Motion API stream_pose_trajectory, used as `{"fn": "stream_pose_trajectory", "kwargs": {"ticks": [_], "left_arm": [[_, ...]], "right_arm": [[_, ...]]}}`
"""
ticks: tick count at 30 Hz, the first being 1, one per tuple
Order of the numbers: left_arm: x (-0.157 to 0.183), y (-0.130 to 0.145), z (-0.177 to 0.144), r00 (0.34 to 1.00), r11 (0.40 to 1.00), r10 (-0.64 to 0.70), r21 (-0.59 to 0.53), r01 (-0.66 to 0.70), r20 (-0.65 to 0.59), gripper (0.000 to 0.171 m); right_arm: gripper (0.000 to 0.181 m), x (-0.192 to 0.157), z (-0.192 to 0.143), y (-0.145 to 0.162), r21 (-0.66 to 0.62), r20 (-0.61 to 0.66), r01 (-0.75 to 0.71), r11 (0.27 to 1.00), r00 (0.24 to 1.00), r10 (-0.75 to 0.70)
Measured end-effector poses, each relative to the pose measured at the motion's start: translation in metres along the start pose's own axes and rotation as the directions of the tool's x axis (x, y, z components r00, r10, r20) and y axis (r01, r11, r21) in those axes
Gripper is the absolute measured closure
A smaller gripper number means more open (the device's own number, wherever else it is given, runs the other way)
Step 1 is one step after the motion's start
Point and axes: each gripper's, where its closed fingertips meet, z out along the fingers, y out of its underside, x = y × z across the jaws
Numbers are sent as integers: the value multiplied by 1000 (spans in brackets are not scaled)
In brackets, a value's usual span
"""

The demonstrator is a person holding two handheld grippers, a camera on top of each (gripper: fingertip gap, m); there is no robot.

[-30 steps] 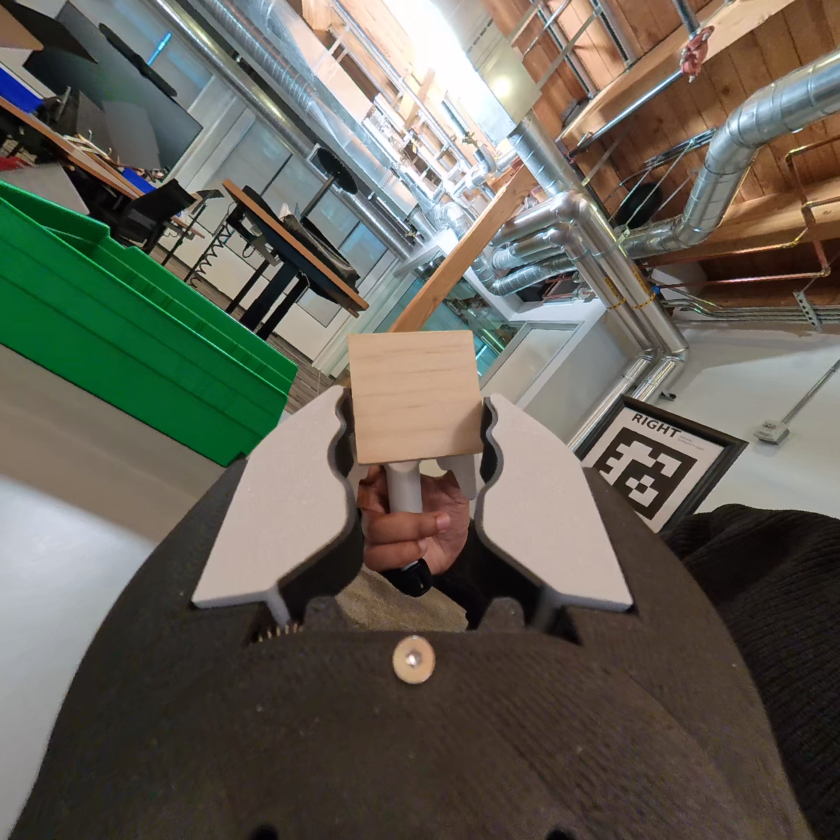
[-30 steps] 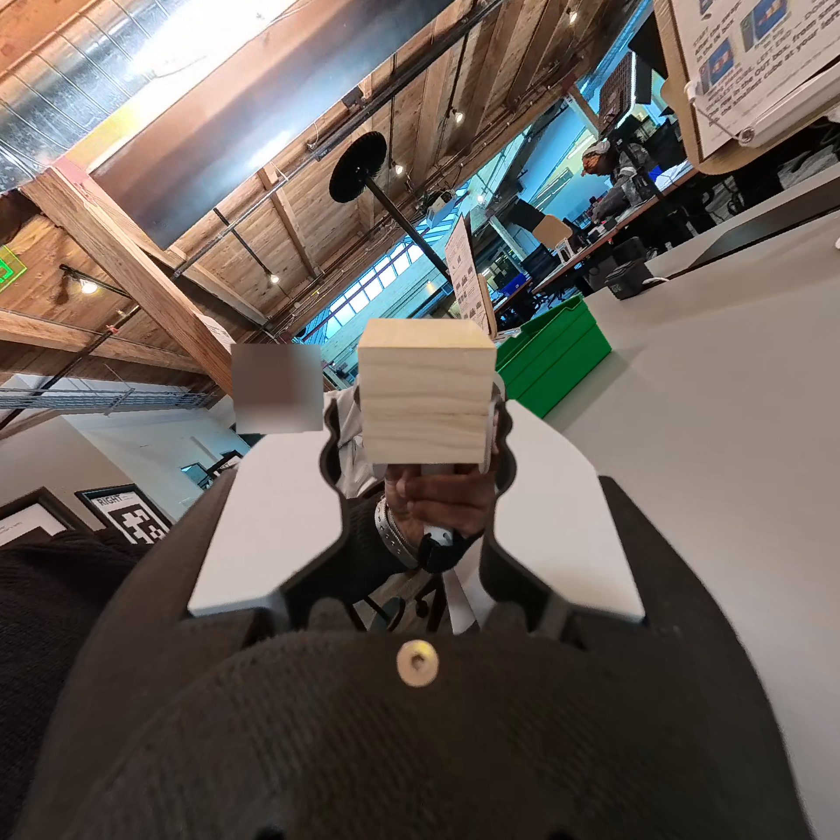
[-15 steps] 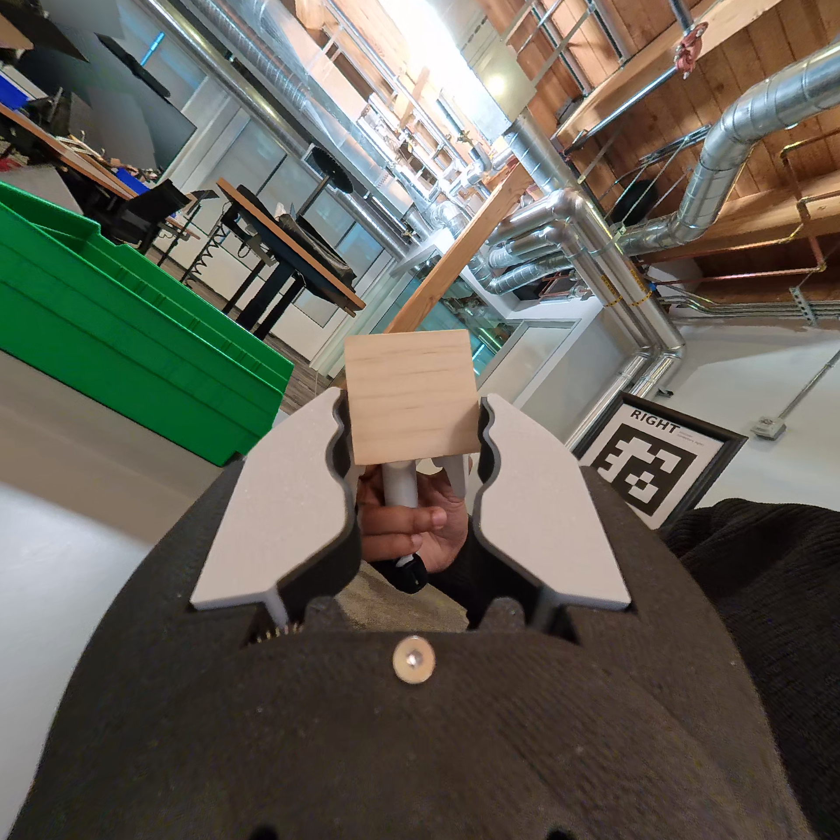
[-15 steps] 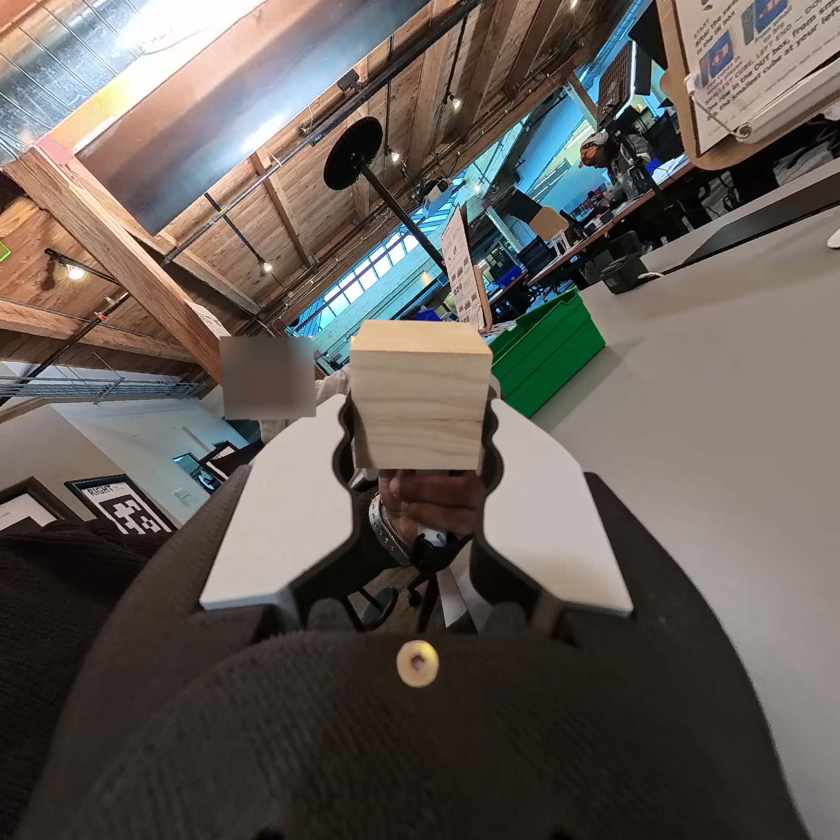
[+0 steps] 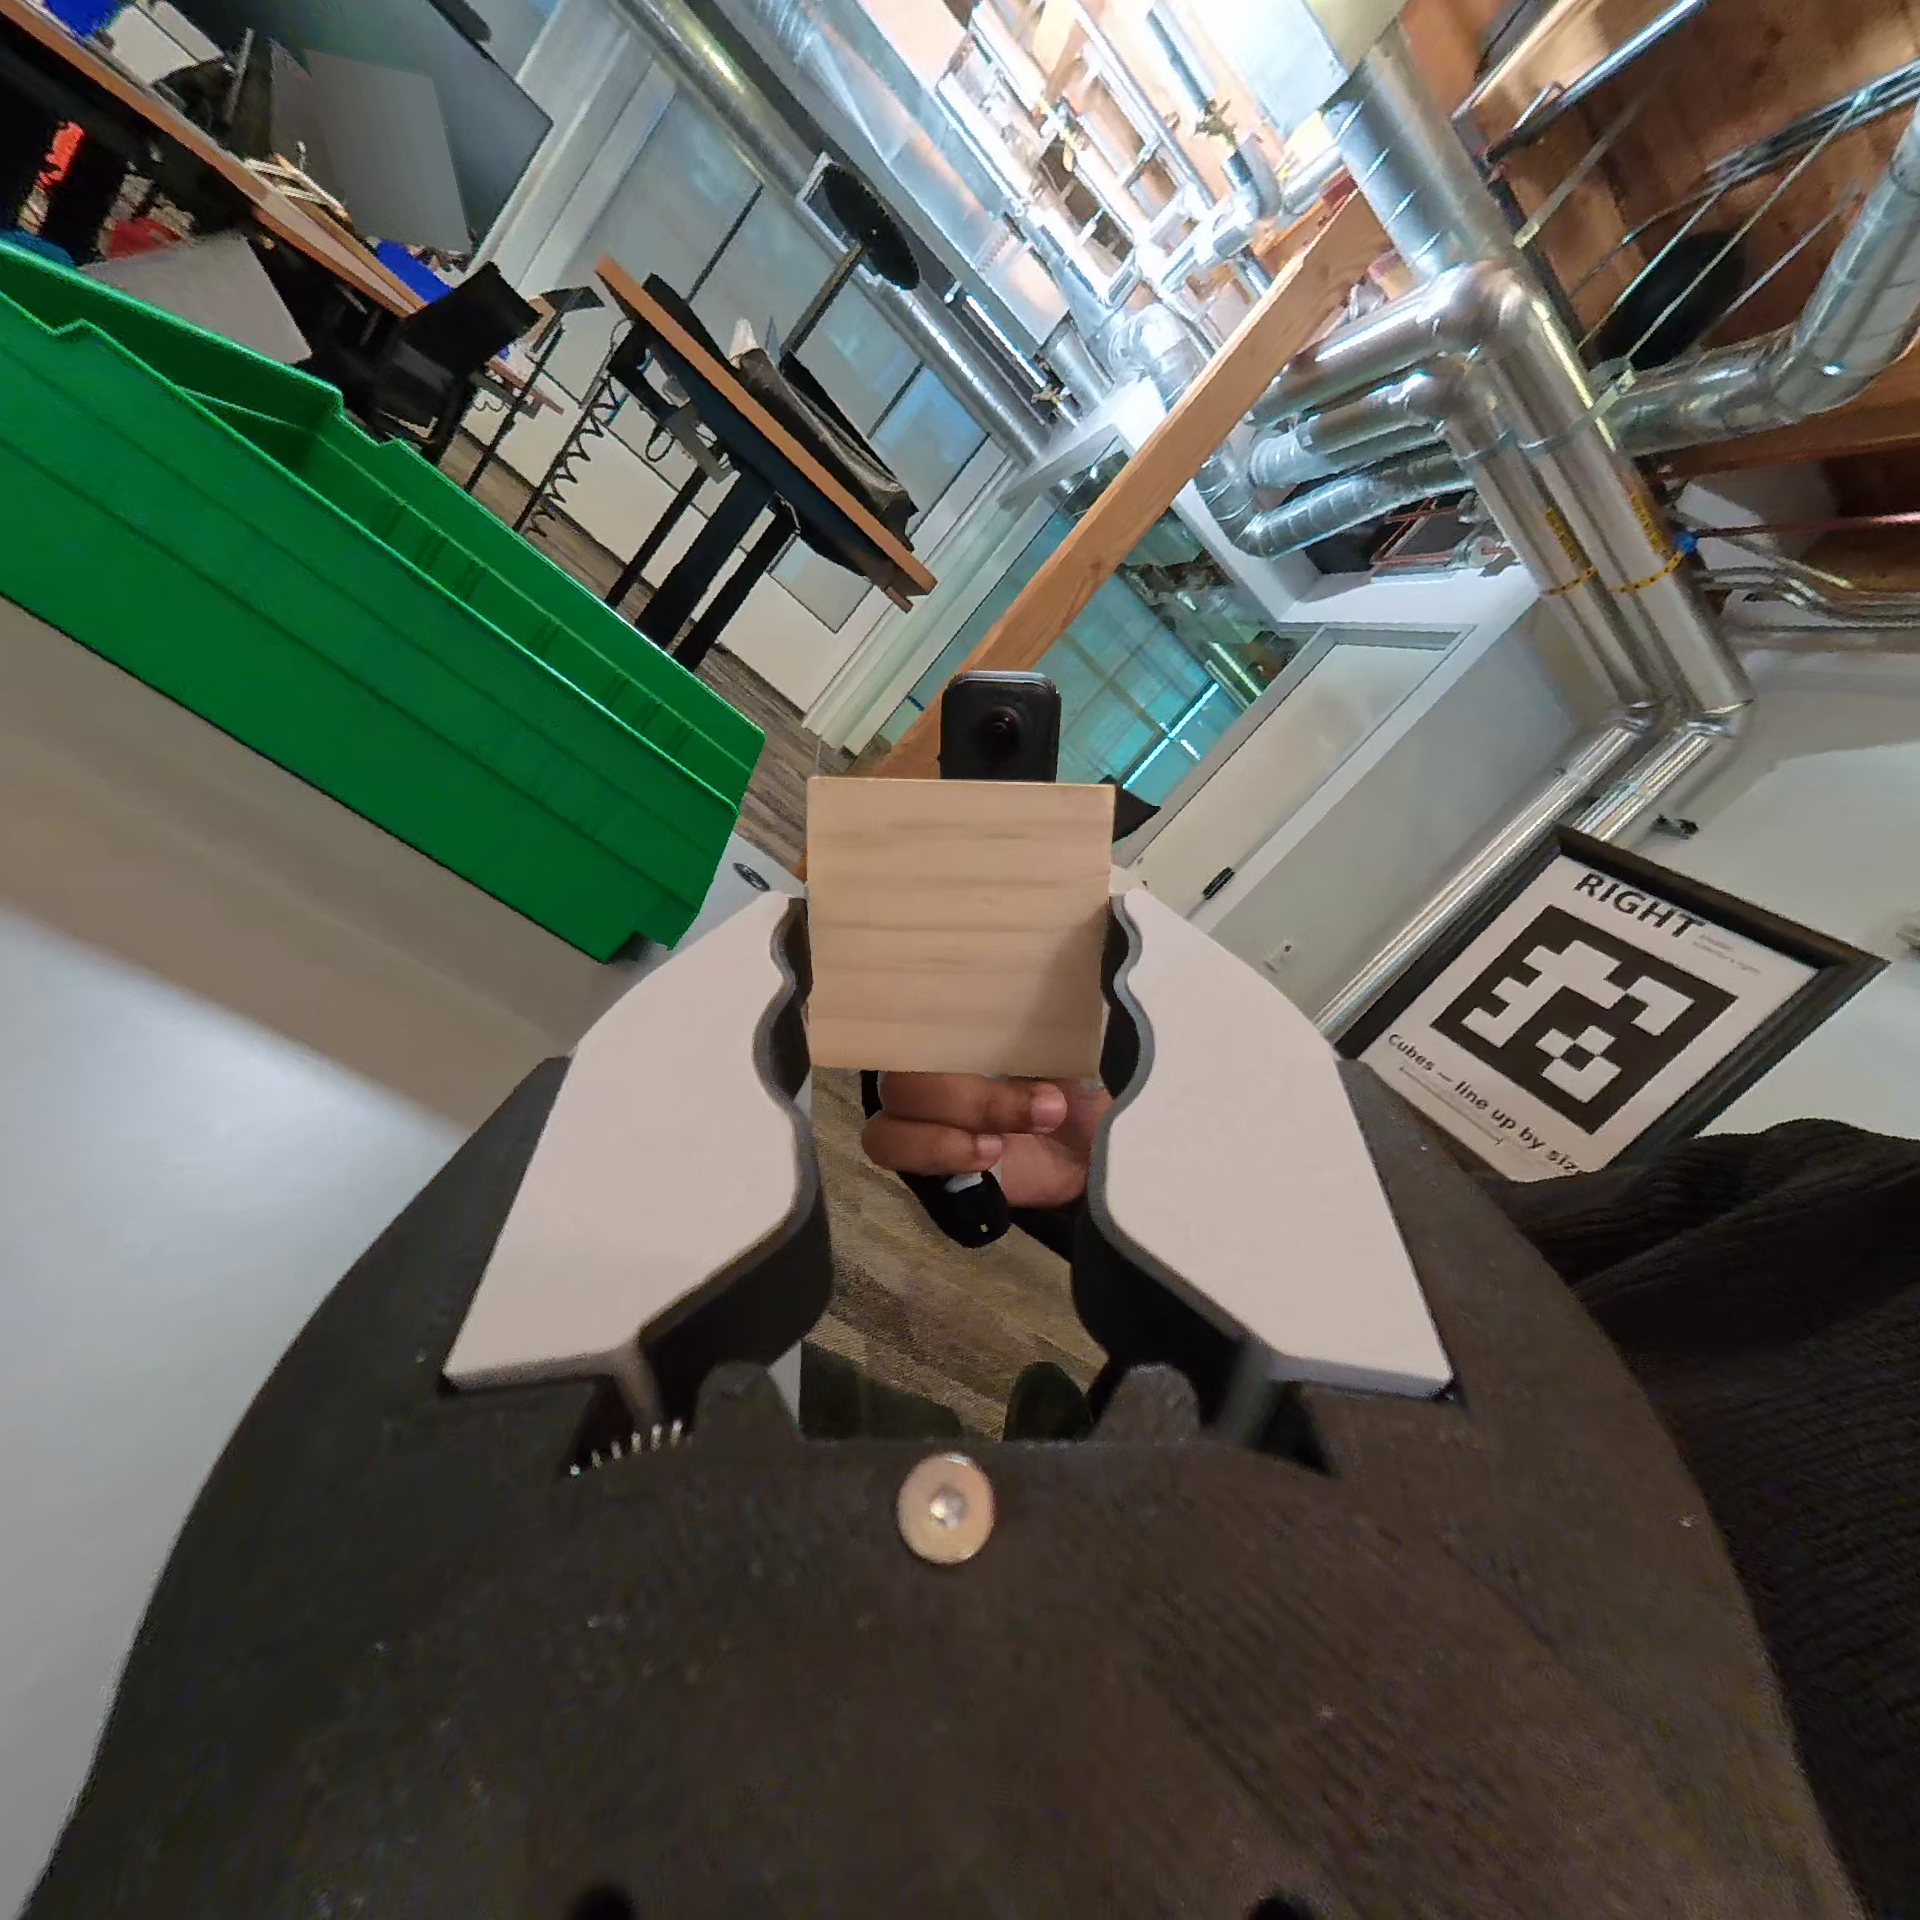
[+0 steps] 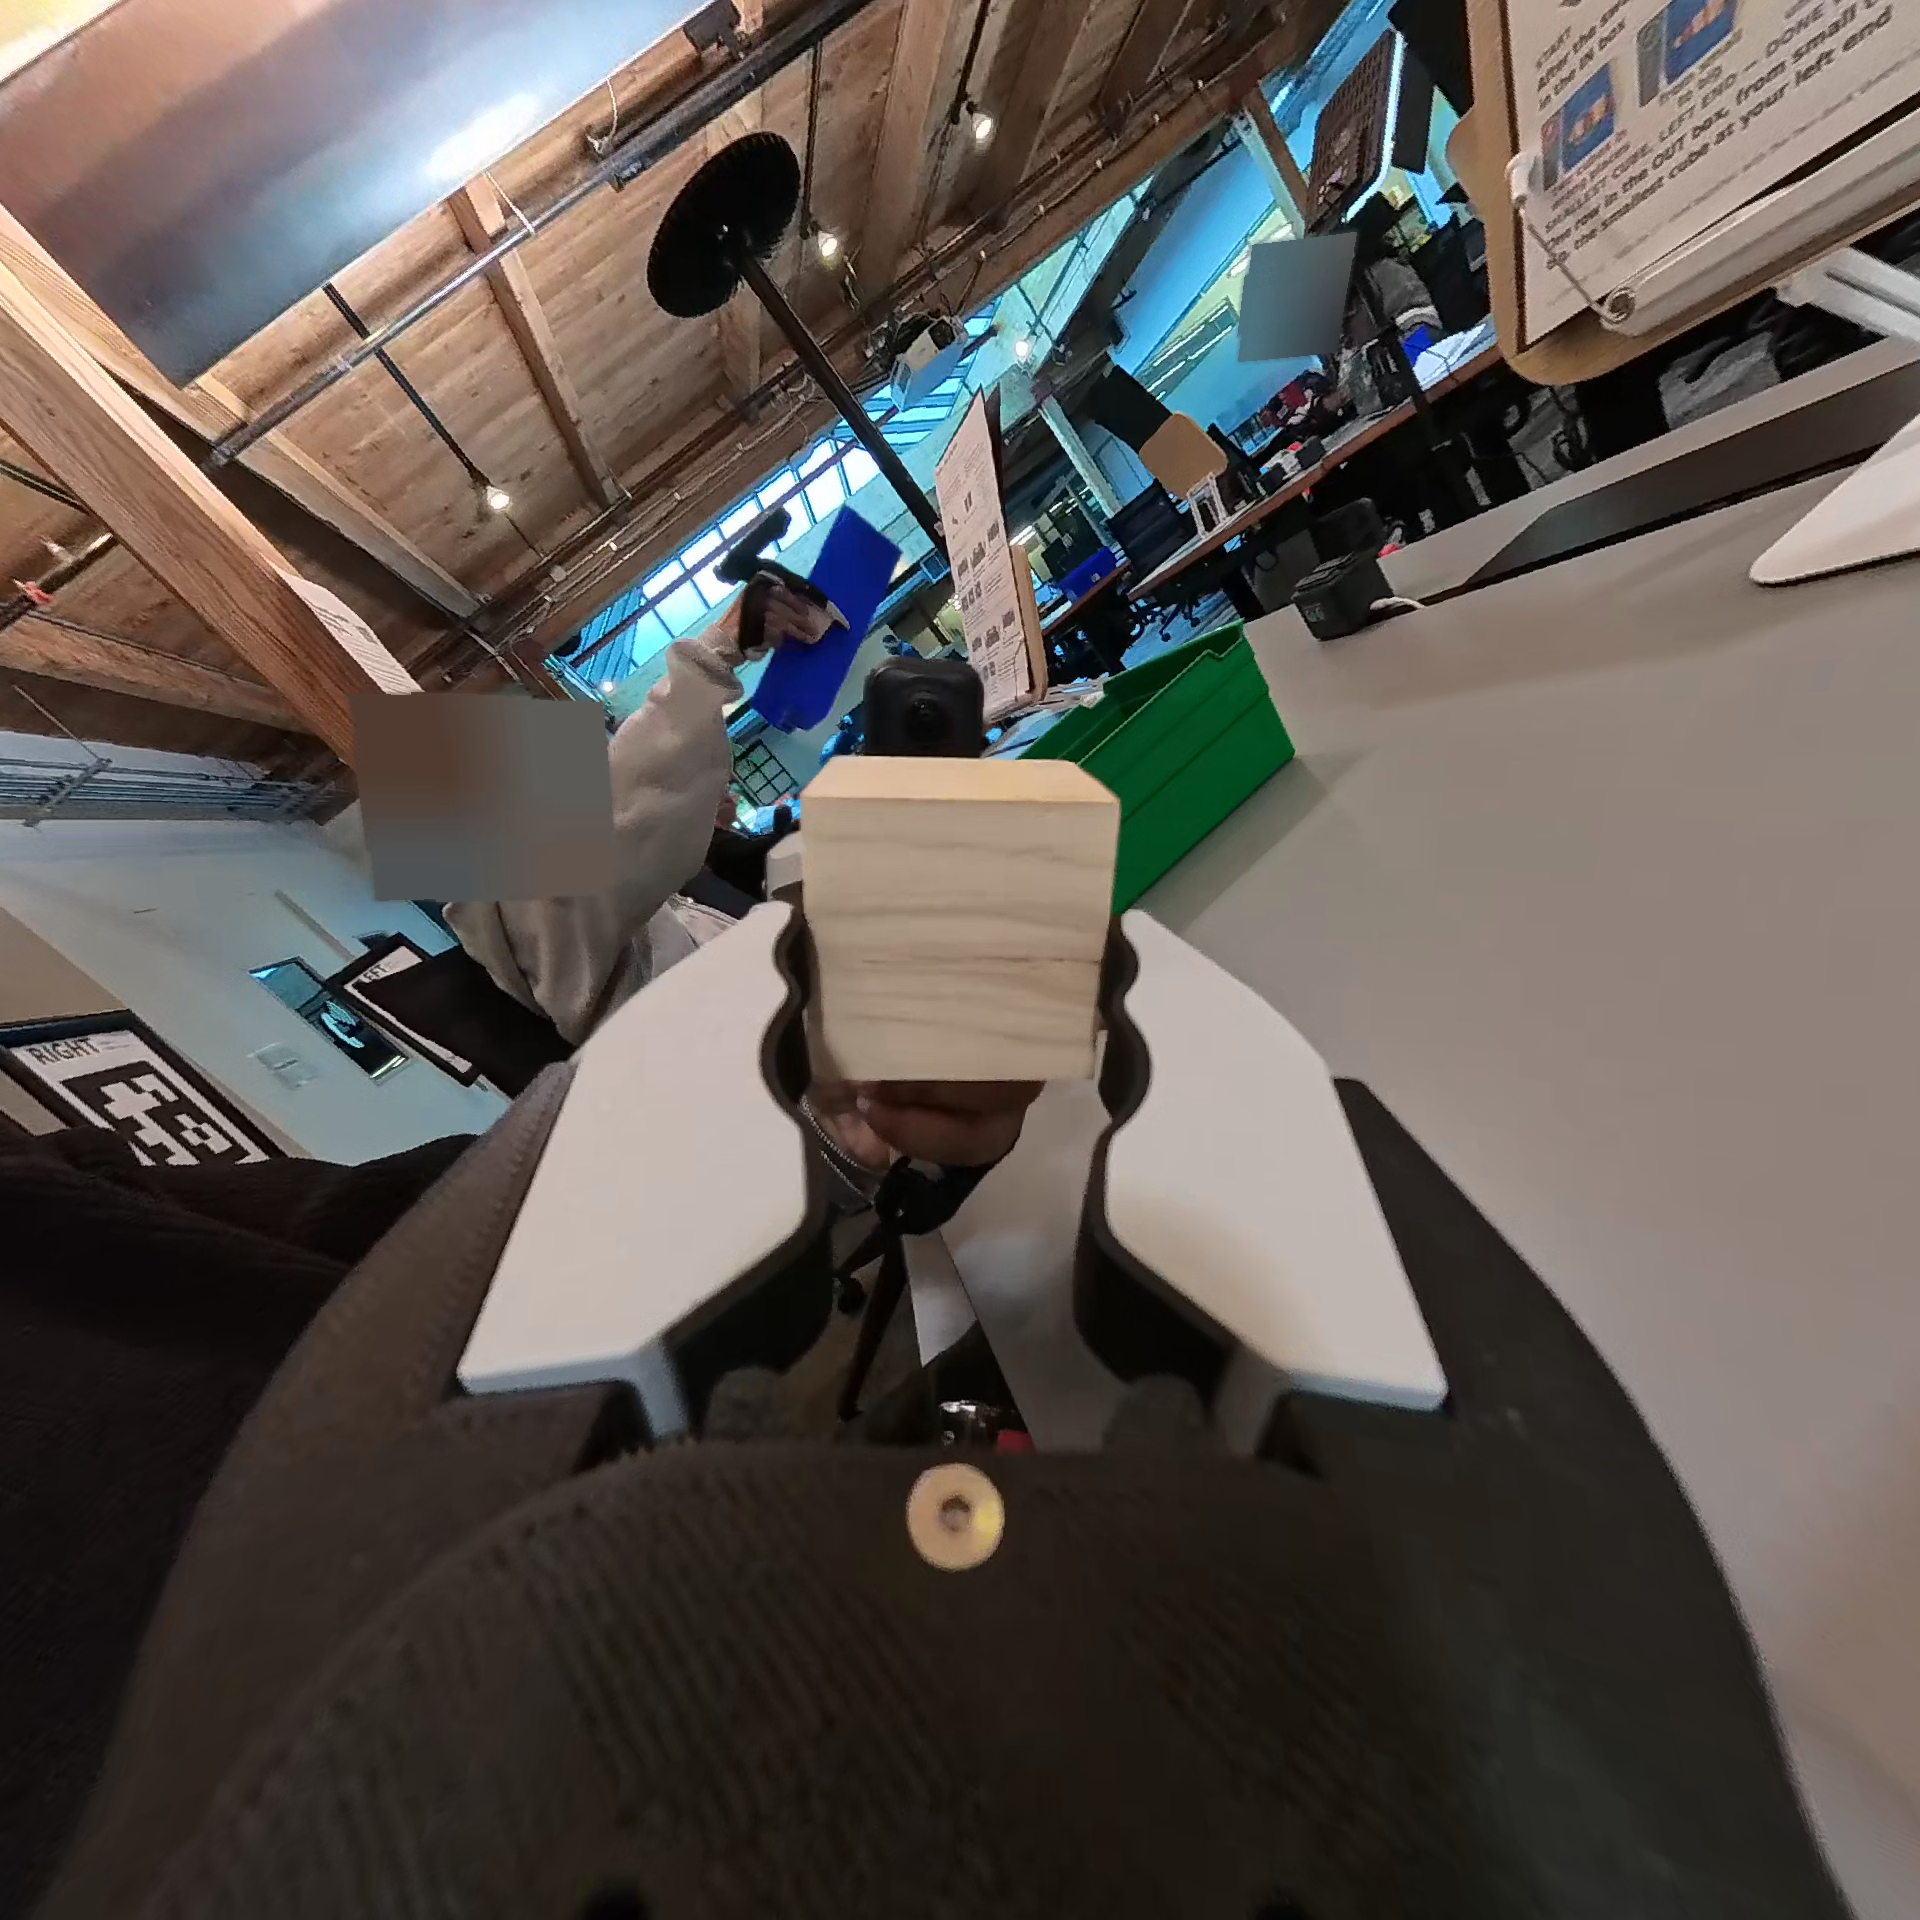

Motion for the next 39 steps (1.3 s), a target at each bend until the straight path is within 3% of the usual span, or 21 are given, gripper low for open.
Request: {"fn": "stream_pose_trajectory", "kwargs": {"ticks": [22,31,35,39], "left_arm": [[7,-4,1,997,997,73,30,-73,2,118],[-2,-21,-10,1000,990,-25,139,24,8,123],[-10,-31,-21,999,984,-36,176,29,34,127],[-21,-34,-27,996,983,-47,182,32,80,130]], "right_arm": [[128,-4,-2,-2,-28,-16,88,996,996,-89],[128,6,-9,-9,-8,-101,74,997,992,-74],[128,9,-14,-12,-44,-150,166,985,974,-170],[128,12,-18,-12,-162,-232,341,926,899,-371]]}}
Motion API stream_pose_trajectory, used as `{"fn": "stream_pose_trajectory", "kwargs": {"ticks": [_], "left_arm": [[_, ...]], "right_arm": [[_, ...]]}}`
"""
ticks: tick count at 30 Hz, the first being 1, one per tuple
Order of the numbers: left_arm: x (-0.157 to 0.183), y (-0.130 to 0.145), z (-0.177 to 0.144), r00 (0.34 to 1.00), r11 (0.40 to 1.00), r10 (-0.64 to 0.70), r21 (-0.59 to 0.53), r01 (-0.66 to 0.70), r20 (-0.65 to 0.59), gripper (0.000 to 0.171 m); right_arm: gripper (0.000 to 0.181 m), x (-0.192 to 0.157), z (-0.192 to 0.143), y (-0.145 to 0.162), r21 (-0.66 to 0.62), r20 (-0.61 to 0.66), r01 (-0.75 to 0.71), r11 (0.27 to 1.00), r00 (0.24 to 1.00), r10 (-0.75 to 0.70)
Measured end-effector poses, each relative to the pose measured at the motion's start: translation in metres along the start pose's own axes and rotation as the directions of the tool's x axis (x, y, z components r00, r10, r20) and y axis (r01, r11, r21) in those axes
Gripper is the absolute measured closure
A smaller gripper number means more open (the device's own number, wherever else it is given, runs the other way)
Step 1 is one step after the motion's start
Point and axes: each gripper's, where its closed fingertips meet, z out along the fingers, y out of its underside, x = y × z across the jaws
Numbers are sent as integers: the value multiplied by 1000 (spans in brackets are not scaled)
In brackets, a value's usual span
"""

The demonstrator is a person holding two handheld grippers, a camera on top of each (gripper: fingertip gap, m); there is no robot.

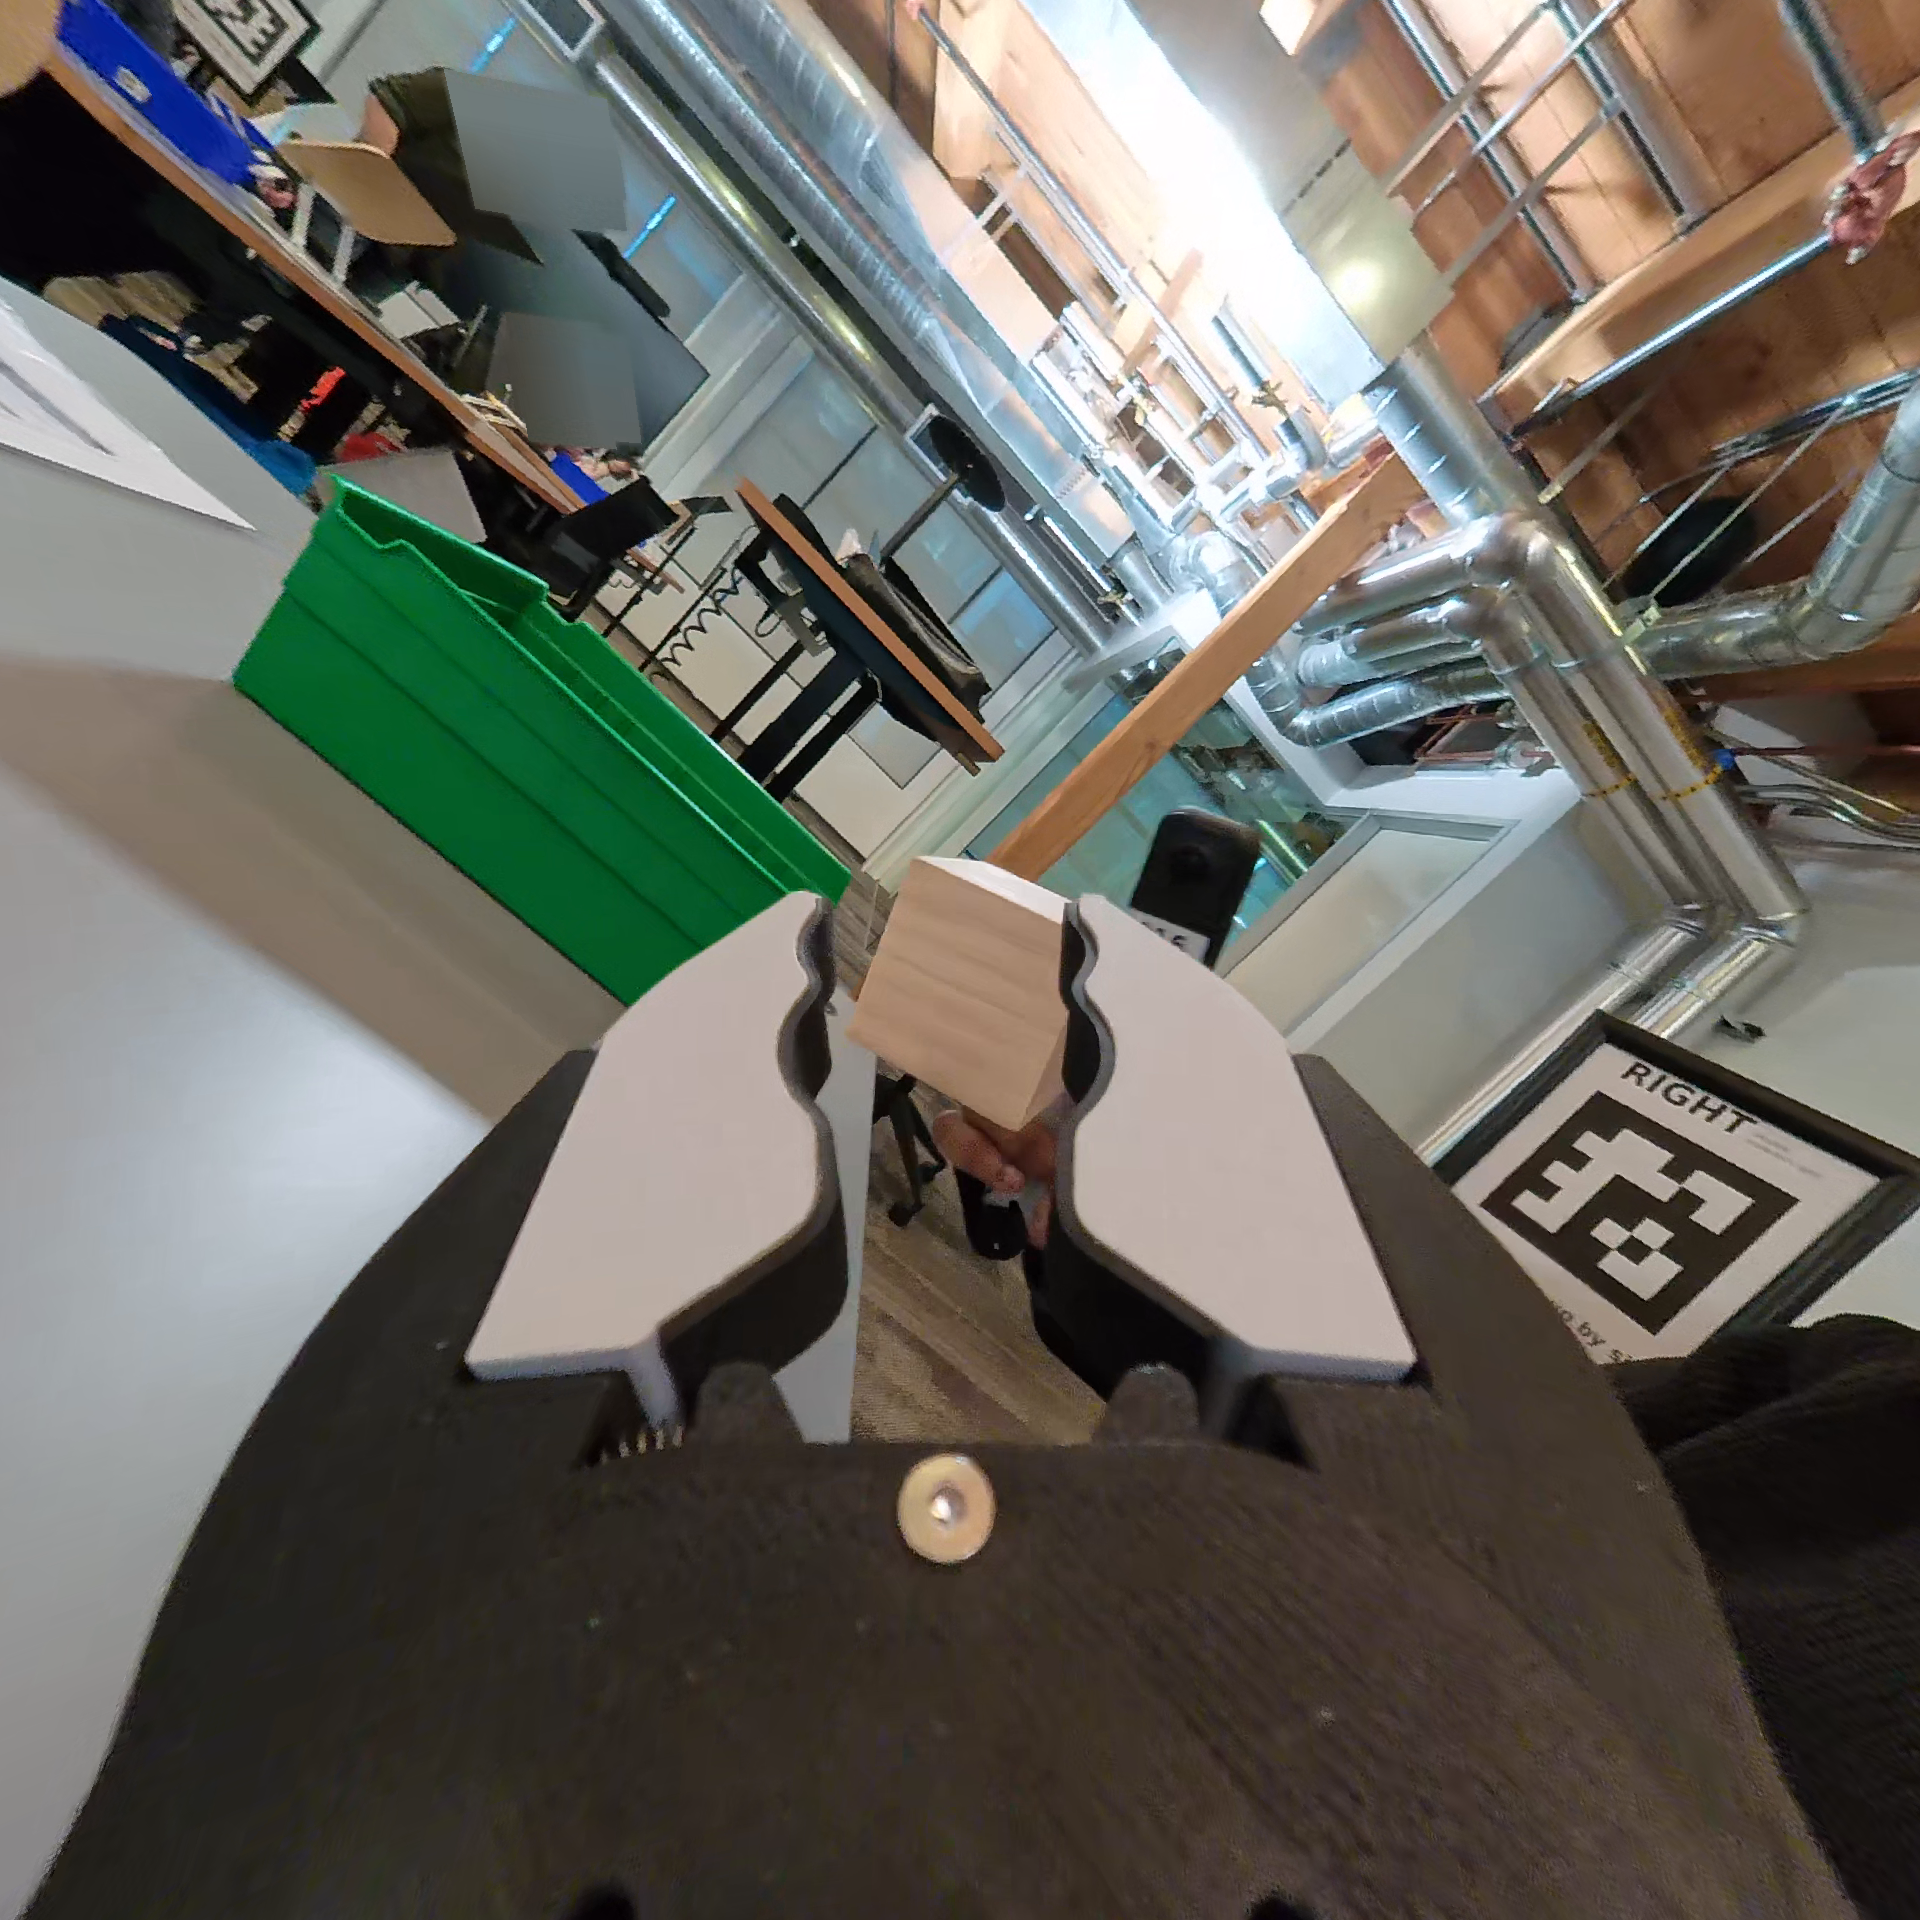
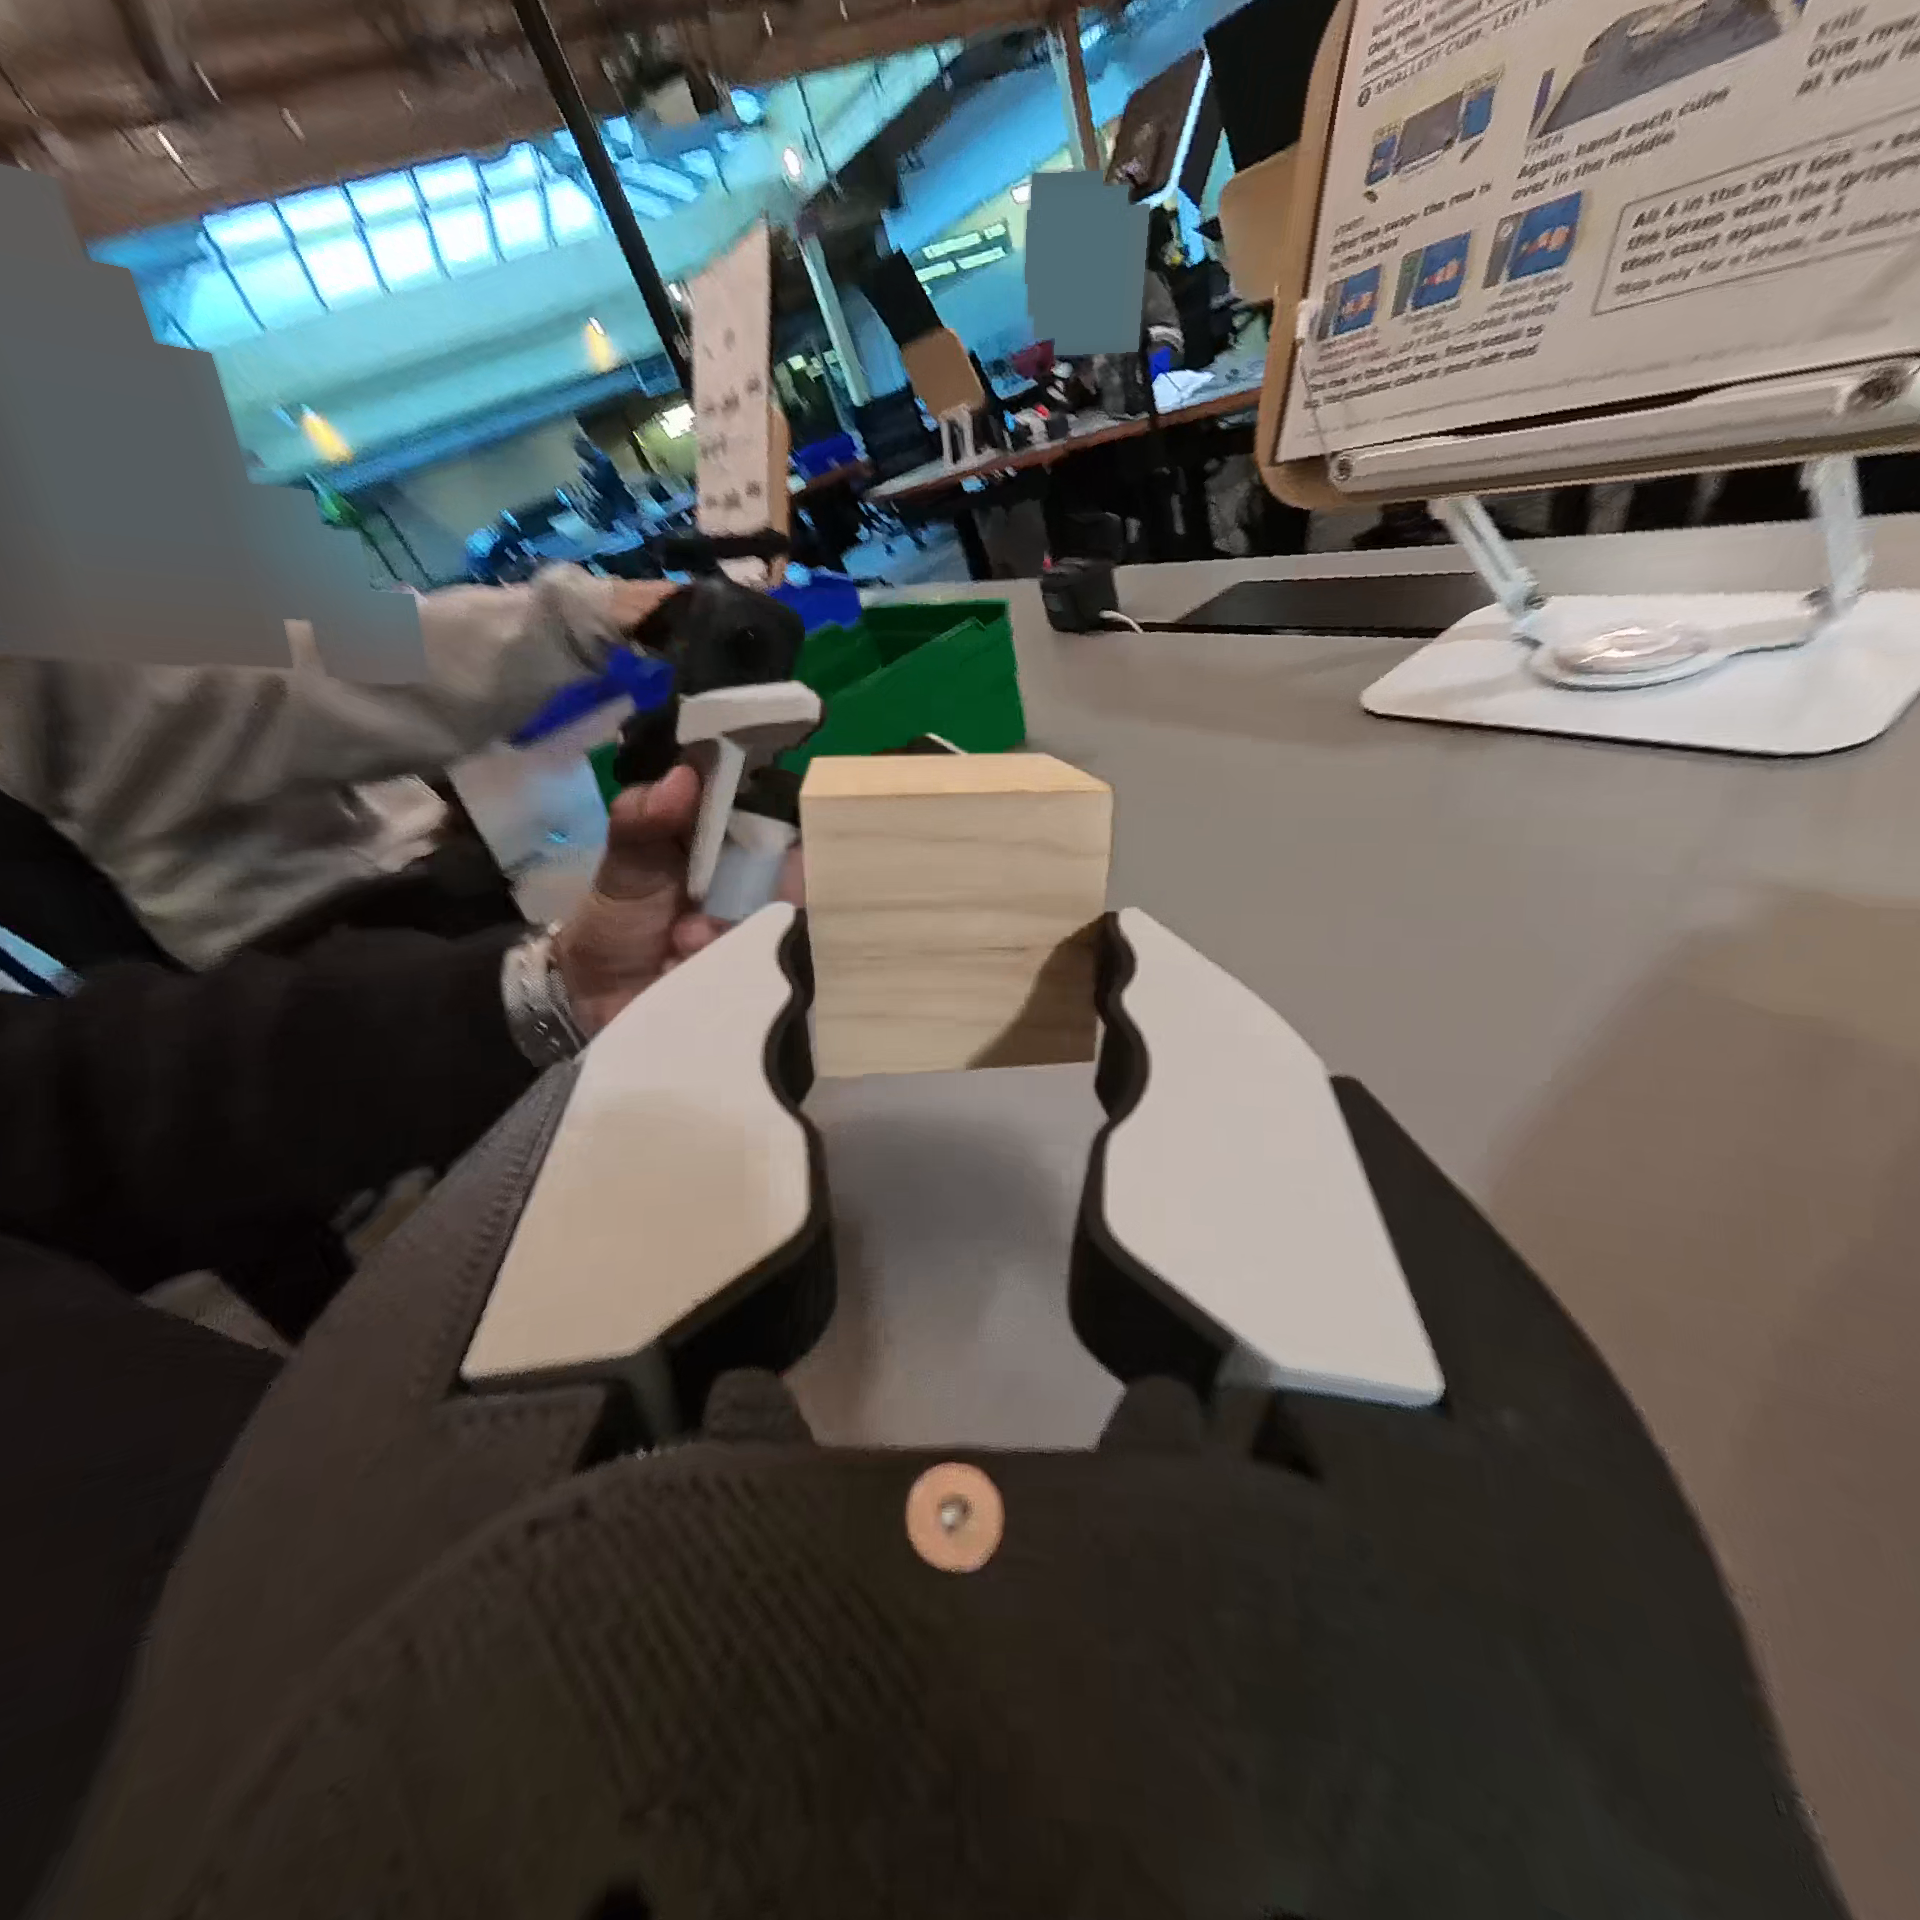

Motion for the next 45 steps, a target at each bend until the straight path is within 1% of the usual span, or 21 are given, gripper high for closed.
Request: {"fn": "stream_pose_trajectory", "kwargs": {"ticks": [2,5,9,12,14,17,20,21,24,25,28,30,32,33,34,35,36,37,40,42,45], "left_arm": [[-5,1,-1,999,1000,13,-9,-13,32,131],[-14,3,-2,993,999,49,-23,-47,106,132],[-17,3,-4,982,994,107,-43,-101,153,133],[-17,5,-5,968,982,181,-85,-168,174,133],[-21,12,-5,951,964,247,-148,-222,184,133],[-31,25,-7,912,917,356,-265,-299,203,134],[-37,33,-4,886,886,412,-318,-336,211,134],[-37,35,-1,891,888,406,-322,-330,206,135],[-37,39,4,931,923,309,-298,-245,192,134],[-38,38,5,940,936,275,-278,-215,200,134],[-44,32,4,949,968,200,-196,-154,244,134],[-45,27,0,953,983,156,-133,-124,260,134],[-43,21,-7,961,993,108,-71,-93,255,134],[-43,15,-12,957,996,93,-11,-94,274,135],[-44,10,-17,952,994,79,47,-97,294,137],[-45,7,-19,951,993,61,75,-88,302,139],[-47,8,-19,951,996,43,64,-66,305,139],[-49,10,-18,950,999,31,32,-43,312,139],[-53,11,-10,933,997,73,-26,-68,354,139],[-55,14,-1,933,996,84,-57,-68,351,138],[-55,21,11,944,994,72,-97,-43,323,138]], "right_arm": [[128,0,0,2,-29,-24,54,998,998,-54],[128,0,-2,-1,-32,-35,71,997,997,-72],[128,15,-23,-26,0,-109,119,993,987,-119],[127,47,-59,-53,-19,-250,220,975,943,-218],[128,76,-86,-69,-65,-343,257,964,902,-263],[128,117,-119,-86,-126,-410,285,950,857,-311],[128,161,-134,-91,-246,-424,307,919,819,-387],[128,173,-134,-88,-308,-389,329,893,813,-433],[128,199,-125,-66,-493,-157,434,754,809,-567],[128,213,-124,-58,-564,-101,456,688,789,-605],[127,255,-122,-36,-739,64,512,438,701,-710],[127,268,-117,-17,-778,194,542,318,689,-699],[127,271,-112,5,-784,316,569,248,711,-628],[127,272,-110,16,-789,367,574,220,726,-582],[127,274,-109,25,-787,414,589,185,726,-550],[127,276,-107,32,-779,457,608,150,716,-528],[127,279,-105,37,-772,487,623,125,707,-513],[127,280,-102,40,-761,509,637,124,704,-495],[127,275,-90,40,-731,547,666,151,703,-454],[127,271,-84,39,-715,565,680,163,699,-438],[127,268,-79,40,-696,587,702,148,676,-446]]}}
